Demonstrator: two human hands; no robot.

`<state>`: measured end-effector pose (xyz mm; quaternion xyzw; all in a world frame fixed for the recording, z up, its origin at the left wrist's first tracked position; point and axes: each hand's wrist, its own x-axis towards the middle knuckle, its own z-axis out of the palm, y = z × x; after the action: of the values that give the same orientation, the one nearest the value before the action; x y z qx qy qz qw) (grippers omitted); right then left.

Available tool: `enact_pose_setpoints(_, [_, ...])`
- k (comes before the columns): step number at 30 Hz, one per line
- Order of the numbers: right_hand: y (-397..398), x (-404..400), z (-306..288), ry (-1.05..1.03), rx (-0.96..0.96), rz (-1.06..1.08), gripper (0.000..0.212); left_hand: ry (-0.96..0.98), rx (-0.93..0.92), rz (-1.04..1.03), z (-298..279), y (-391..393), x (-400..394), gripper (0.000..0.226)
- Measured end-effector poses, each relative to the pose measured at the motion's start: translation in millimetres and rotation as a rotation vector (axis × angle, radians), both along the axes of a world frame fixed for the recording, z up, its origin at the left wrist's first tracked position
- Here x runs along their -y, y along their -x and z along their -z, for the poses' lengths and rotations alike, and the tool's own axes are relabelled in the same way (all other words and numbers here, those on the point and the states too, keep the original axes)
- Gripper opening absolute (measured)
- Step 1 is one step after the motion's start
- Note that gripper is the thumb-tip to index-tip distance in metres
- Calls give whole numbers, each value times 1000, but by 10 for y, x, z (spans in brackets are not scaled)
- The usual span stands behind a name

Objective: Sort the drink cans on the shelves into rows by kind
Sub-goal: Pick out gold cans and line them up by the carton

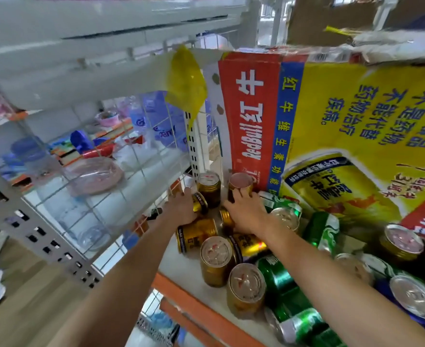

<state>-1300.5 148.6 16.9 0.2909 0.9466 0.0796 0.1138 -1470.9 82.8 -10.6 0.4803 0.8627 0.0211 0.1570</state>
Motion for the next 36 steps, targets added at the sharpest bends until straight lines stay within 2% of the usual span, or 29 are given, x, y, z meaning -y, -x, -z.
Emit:
enact_pose_setpoints(7, [117, 24, -4, 78, -7, 59, 79, -202, 85, 38, 80, 143, 117, 83])
enact_pose_setpoints(8, [117, 12, -21, 124, -60, 82, 80, -275, 148, 14, 77, 137, 167, 87])
enact_pose_setpoints(10, [102, -8, -71, 263, -291, 154, 77, -457, 332, -66, 74, 145, 262, 92])
enact_pose_setpoints(12, [37, -8, -151, 434, -568, 236, 76, -600, 471, -100, 81, 135, 315, 76])
enact_pose_setpoints(14, [-4, 58, -202, 520, -682, 307, 78, -644, 513, -70, 101, 133, 371, 67])
enact_pose_setpoints(18, [31, 147, -90, 508, -557, 330, 79, -626, 548, -57, 162, 89, 467, 83])
enact_pose_setpoints(25, [25, 224, -99, 492, -580, 380, 84, -549, 704, -2, 161, 137, 490, 75])
enact_pose_setpoints(29, [-3, 236, -85, 426, -652, 459, 77, -526, 796, -37, 194, 193, 488, 87])
enact_pose_setpoints(33, [22, 261, -83, 415, -599, 477, 82, -465, 820, 4, 182, 213, 450, 87])
enact_pose_setpoints(36, [25, 288, -73, 433, -552, 474, 88, -435, 769, 80, 154, 228, 423, 85])
